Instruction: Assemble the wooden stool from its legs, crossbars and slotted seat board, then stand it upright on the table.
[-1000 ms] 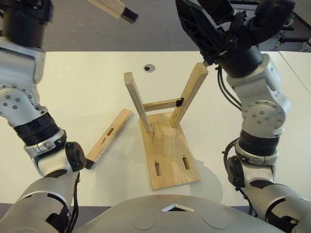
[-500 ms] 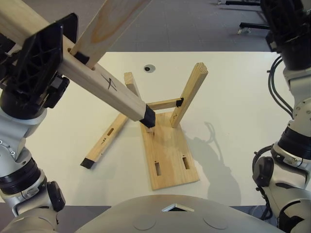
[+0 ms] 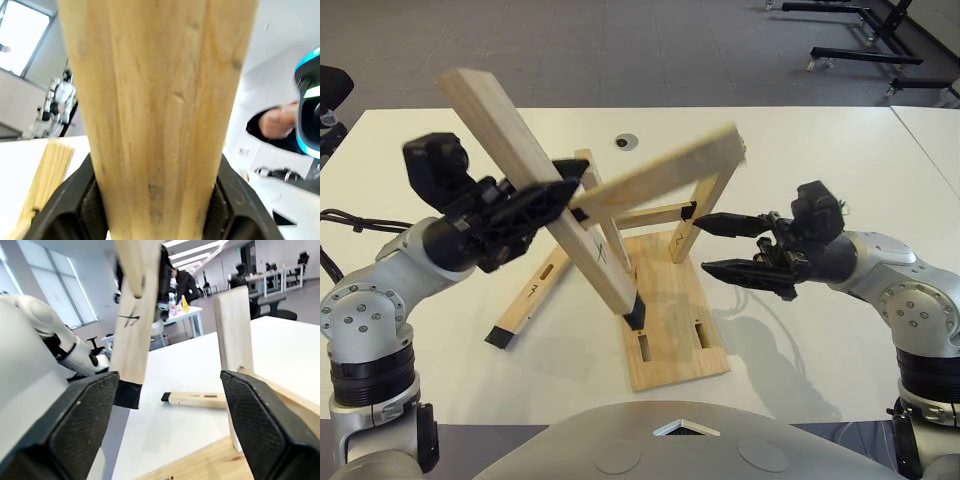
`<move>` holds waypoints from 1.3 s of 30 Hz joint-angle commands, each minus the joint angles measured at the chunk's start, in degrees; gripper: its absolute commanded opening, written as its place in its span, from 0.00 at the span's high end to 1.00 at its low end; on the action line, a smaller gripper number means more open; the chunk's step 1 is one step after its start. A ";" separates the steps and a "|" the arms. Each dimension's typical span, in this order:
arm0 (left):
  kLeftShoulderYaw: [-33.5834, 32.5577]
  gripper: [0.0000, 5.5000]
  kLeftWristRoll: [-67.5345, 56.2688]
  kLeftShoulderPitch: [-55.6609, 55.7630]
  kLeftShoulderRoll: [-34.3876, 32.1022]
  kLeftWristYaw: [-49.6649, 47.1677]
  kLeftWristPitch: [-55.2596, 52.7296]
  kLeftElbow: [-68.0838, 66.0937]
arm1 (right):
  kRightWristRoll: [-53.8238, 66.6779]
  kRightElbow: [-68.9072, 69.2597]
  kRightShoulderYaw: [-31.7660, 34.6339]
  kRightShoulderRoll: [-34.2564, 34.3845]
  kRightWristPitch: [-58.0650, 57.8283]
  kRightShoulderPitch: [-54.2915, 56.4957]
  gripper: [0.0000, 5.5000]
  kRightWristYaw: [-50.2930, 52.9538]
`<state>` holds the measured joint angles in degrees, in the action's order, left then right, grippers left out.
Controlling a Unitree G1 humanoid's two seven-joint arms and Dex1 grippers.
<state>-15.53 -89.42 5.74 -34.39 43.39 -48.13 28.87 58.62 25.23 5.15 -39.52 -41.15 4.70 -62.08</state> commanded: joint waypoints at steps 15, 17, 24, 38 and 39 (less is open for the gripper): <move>8.39 0.63 15.99 -7.49 1.53 2.08 4.30 6.33 | -25.78 -4.91 -22.38 3.08 9.71 4.85 0.32 -2.44; 10.23 0.63 19.84 -9.04 2.19 2.94 5.81 6.57 | -26.10 -5.62 -20.62 1.34 10.16 3.98 0.32 -3.17; 13.95 0.63 27.87 -15.73 6.04 3.57 11.37 6.55 | -28.98 -6.61 -19.86 -1.60 11.81 1.35 0.32 -3.85; 16.73 0.63 35.53 -20.13 7.16 4.06 15.73 6.51 | -26.09 -4.86 -12.90 -4.36 10.28 -2.60 0.32 -3.44; 16.78 0.63 35.90 -20.12 7.05 4.03 15.86 6.29 | -26.16 -4.84 -12.73 -4.30 10.34 -2.57 0.32 -3.25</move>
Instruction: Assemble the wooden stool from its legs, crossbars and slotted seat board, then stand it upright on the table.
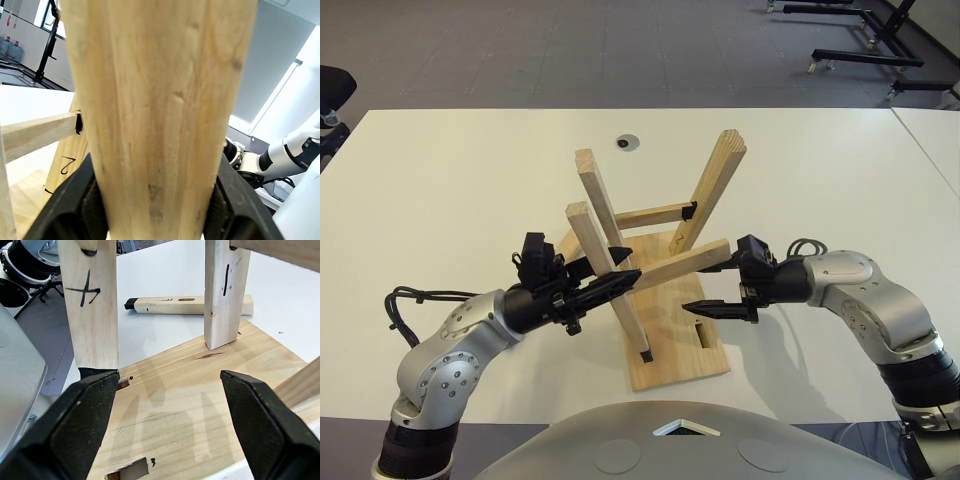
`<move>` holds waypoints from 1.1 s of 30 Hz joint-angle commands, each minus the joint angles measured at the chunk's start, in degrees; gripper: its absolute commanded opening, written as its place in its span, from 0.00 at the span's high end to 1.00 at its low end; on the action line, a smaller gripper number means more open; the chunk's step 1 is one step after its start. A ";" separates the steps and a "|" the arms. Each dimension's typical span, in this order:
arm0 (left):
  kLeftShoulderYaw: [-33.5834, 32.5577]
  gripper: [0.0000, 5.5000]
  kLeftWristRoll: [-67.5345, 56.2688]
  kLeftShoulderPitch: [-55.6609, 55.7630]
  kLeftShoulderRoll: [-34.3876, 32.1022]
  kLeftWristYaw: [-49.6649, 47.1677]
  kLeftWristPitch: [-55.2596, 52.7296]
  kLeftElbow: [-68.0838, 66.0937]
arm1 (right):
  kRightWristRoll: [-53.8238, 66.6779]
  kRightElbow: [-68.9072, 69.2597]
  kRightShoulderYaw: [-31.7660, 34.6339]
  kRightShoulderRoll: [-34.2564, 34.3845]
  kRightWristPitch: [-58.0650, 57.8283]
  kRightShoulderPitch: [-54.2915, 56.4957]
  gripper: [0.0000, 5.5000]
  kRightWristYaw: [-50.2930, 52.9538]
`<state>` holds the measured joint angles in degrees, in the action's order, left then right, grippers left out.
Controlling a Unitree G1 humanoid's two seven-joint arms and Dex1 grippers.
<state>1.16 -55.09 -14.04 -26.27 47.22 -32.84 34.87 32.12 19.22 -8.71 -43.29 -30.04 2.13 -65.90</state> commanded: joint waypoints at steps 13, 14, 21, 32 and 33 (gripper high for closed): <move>3.00 0.63 13.66 -0.16 -2.92 1.21 7.48 -4.05 | 0.71 1.56 3.09 0.19 -0.26 1.53 0.32 1.77; 3.39 0.63 15.43 -0.05 -3.50 1.35 8.46 -4.38 | 0.84 1.69 3.29 0.33 -0.21 1.66 0.32 1.92; 6.90 0.63 23.02 0.81 -8.59 1.88 11.78 -4.52 | 1.95 2.33 3.87 0.86 -0.57 1.78 0.32 2.85; 10.31 0.63 27.35 1.31 -17.63 5.20 14.55 -3.33 | 3.98 2.14 6.03 0.41 -1.72 0.04 0.32 3.54; 10.42 0.63 27.27 1.44 -18.04 5.33 14.73 -3.42 | 3.84 2.14 6.43 -0.13 -1.71 -0.60 0.32 3.41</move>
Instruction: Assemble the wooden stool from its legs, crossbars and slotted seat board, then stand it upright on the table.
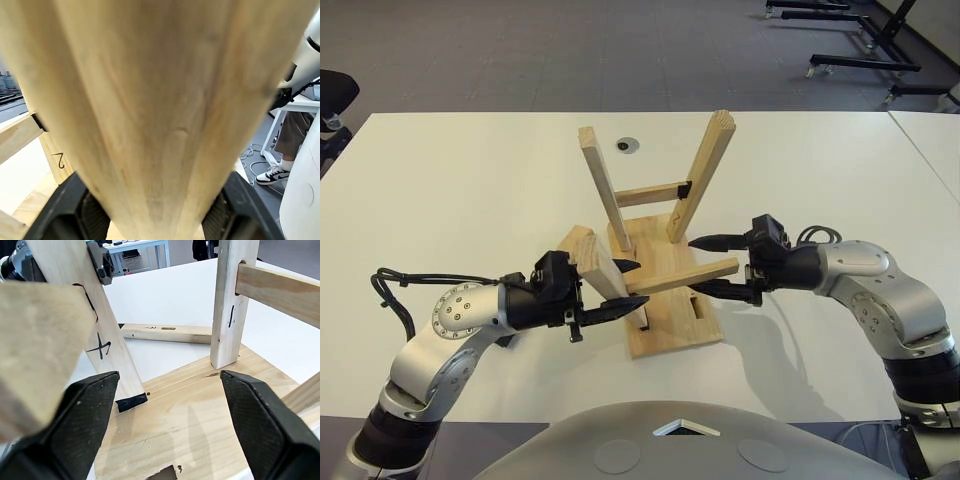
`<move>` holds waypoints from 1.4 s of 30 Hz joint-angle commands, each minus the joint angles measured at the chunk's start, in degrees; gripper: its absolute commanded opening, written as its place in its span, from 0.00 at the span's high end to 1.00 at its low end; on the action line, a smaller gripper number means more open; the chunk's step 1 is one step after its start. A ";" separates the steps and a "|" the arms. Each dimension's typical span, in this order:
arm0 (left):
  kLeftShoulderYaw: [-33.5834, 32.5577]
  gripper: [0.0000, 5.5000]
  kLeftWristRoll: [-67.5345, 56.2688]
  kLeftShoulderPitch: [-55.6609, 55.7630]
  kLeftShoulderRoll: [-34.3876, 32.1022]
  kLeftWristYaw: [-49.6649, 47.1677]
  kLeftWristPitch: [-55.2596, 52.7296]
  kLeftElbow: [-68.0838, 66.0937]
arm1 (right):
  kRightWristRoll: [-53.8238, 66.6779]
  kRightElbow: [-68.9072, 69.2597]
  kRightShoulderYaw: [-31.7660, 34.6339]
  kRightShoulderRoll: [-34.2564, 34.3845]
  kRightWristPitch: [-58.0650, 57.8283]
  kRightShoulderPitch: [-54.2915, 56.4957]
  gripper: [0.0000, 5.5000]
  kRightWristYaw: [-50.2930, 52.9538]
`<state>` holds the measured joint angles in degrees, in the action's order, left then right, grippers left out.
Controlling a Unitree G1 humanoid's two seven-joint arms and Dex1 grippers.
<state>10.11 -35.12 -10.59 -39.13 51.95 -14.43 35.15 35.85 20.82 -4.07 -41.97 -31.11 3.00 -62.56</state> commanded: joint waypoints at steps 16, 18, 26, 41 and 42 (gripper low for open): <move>1.63 0.47 11.80 -0.33 -5.85 -2.08 0.63 -3.00 | -4.72 -5.70 7.49 -6.30 4.13 -3.49 0.32 -1.12; 1.29 0.42 12.38 0.04 -4.94 -2.30 0.94 -2.88 | -4.91 -5.62 7.38 -5.71 4.23 -3.55 0.32 -0.70; -0.94 0.16 12.96 -0.61 -5.20 -1.26 2.82 -0.73 | -4.86 -4.62 7.25 -4.01 4.15 -4.50 0.32 1.15; 4.25 0.02 21.74 -5.56 -1.00 3.36 16.68 -10.74 | -4.89 -4.57 6.98 -3.22 4.10 -5.15 0.32 2.58; 3.82 0.02 21.69 -5.77 -1.18 3.20 16.63 -10.29 | -4.93 -4.58 6.86 -3.10 4.16 -5.17 0.32 2.66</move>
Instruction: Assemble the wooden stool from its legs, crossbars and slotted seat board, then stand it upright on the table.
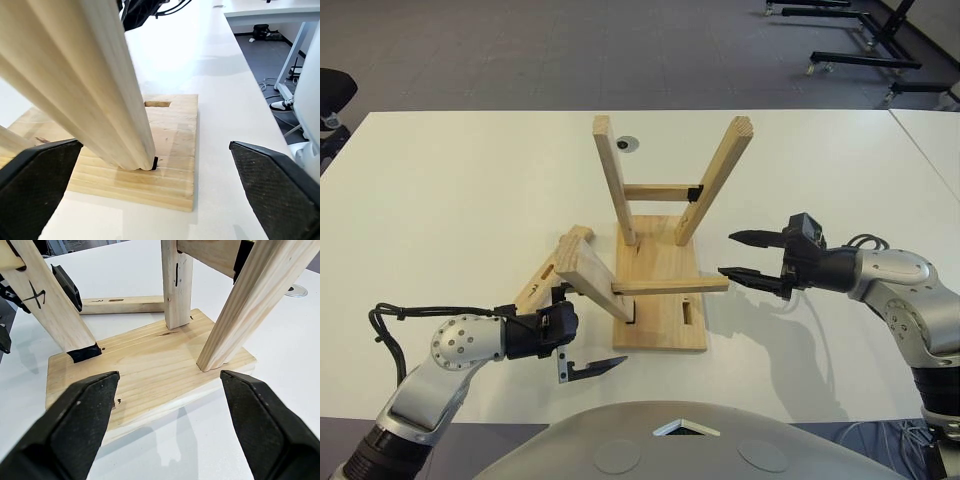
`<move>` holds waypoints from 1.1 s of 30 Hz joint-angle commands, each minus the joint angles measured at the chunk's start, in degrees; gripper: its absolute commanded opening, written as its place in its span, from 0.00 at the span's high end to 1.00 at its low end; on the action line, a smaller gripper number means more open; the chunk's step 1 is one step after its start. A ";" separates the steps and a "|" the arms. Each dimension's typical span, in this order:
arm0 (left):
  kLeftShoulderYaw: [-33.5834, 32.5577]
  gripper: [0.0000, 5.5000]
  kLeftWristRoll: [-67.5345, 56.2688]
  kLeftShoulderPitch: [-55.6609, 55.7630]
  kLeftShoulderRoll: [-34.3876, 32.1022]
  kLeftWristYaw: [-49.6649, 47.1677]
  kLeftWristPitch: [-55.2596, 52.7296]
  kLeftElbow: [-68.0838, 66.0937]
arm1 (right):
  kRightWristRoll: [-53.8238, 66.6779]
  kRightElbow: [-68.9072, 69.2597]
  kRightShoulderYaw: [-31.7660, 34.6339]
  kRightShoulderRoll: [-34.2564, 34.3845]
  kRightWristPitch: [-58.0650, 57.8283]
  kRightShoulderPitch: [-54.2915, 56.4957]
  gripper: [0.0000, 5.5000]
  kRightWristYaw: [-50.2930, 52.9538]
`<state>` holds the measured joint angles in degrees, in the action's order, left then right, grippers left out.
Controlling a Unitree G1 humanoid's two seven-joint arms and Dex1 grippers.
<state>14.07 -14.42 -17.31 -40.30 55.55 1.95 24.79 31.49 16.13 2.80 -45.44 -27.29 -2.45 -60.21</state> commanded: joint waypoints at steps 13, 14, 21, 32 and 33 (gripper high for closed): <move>-27.15 0.02 -33.04 -5.31 -11.25 8.71 -12.57 12.09 | 0.74 0.52 1.57 0.10 -0.06 -1.37 0.32 -0.80; -29.17 0.02 -37.20 -5.22 -11.96 8.56 -14.80 13.25 | 0.78 0.44 1.57 0.20 -0.08 -1.39 0.32 -0.83; -36.24 0.02 -52.42 3.88 -10.15 -0.37 -21.20 13.82 | 0.92 0.22 0.98 1.08 -0.46 -0.63 0.32 -1.05; -29.46 0.02 -68.58 26.20 -2.38 -21.43 -25.73 15.02 | 0.58 0.00 -0.74 3.31 -0.55 1.28 0.32 0.25; -28.42 0.02 -69.13 27.06 -2.00 -22.07 -26.45 15.38 | 0.51 -0.02 -0.96 3.50 -0.53 1.47 0.32 0.39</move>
<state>-16.51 -82.51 7.59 -42.91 34.78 -22.51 38.96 32.22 16.11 2.26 -42.26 -27.46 -2.43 -60.16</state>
